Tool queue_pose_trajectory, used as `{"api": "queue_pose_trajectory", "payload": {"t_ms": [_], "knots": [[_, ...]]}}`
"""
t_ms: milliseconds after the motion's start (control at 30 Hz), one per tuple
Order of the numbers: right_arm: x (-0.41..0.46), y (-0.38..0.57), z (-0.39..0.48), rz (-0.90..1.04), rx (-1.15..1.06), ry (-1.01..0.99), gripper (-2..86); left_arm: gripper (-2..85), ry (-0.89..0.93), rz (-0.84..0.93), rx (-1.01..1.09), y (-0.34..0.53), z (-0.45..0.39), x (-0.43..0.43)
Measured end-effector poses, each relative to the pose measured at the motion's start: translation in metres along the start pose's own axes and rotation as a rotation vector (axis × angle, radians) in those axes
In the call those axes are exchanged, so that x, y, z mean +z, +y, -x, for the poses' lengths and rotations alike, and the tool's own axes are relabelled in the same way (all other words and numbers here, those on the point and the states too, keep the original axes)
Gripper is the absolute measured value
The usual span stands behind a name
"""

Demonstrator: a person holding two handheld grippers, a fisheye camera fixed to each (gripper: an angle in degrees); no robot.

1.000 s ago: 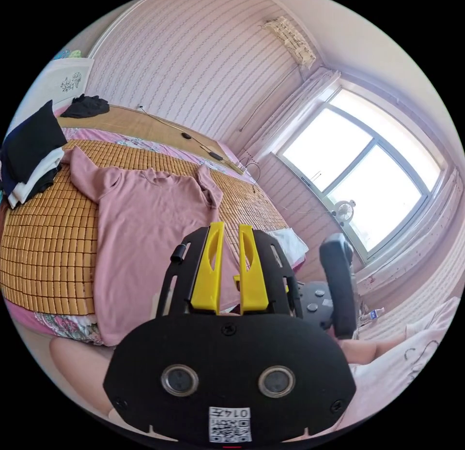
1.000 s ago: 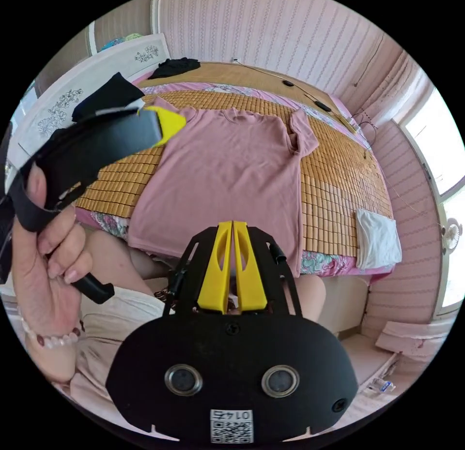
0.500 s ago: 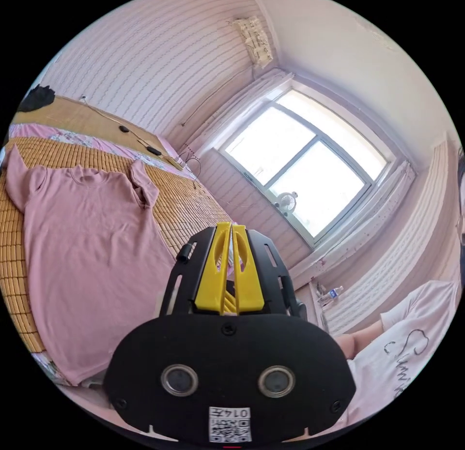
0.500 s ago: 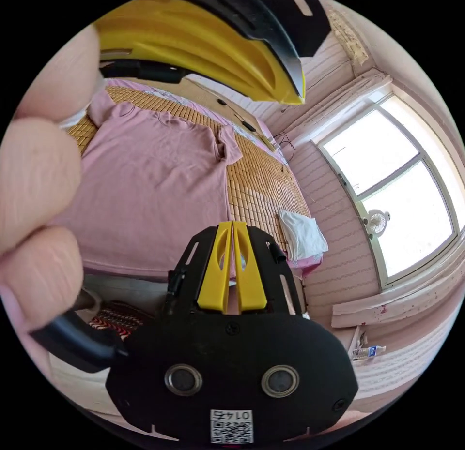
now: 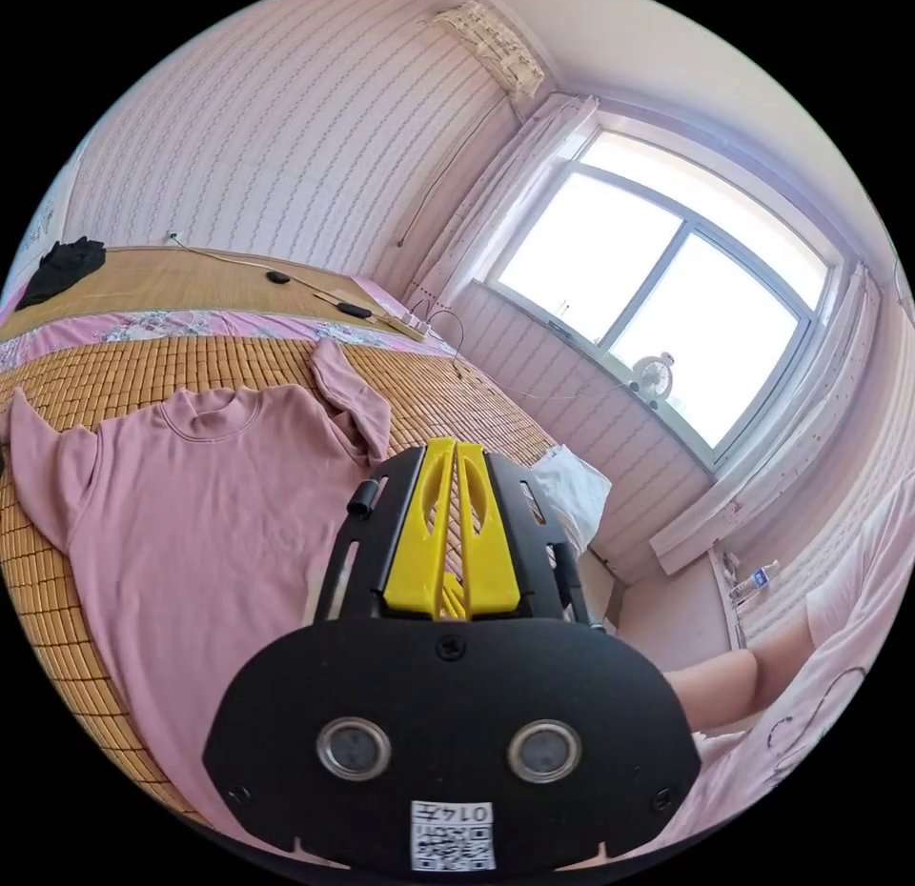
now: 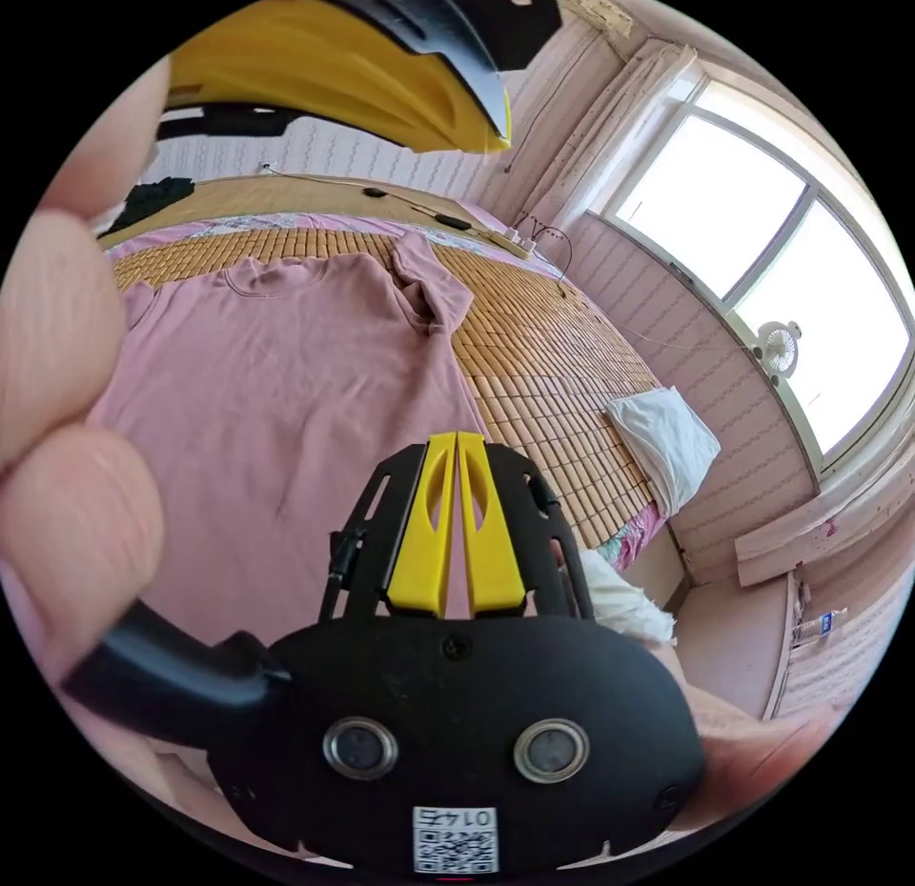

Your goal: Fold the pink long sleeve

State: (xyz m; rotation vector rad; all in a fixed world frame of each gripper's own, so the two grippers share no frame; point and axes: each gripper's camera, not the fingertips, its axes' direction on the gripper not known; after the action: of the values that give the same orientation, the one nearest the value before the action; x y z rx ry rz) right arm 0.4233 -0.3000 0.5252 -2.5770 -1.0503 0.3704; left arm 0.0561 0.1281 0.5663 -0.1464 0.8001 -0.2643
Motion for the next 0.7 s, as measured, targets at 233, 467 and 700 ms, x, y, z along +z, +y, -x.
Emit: {"api": "queue_pose_trajectory", "payload": {"t_ms": [233, 467, 700], "knots": [[0.046, -0.102, 0.002, 0.147, -0.198, -0.134, -1.0, -1.0, 0.053, 0.129, -0.100, -0.073, 0.091, 0.082], [0.117, -0.173, -0.047, 0.367, -0.052, -0.147, -0.9, -1.0, -0.071, 0.311, -0.142, -0.096, 0.153, 0.130], [0.144, -0.210, -0.071, 0.462, 0.007, -0.206, -0.9, -0.5, -0.077, 0.468, -0.116, -0.101, 0.183, 0.200]]}}
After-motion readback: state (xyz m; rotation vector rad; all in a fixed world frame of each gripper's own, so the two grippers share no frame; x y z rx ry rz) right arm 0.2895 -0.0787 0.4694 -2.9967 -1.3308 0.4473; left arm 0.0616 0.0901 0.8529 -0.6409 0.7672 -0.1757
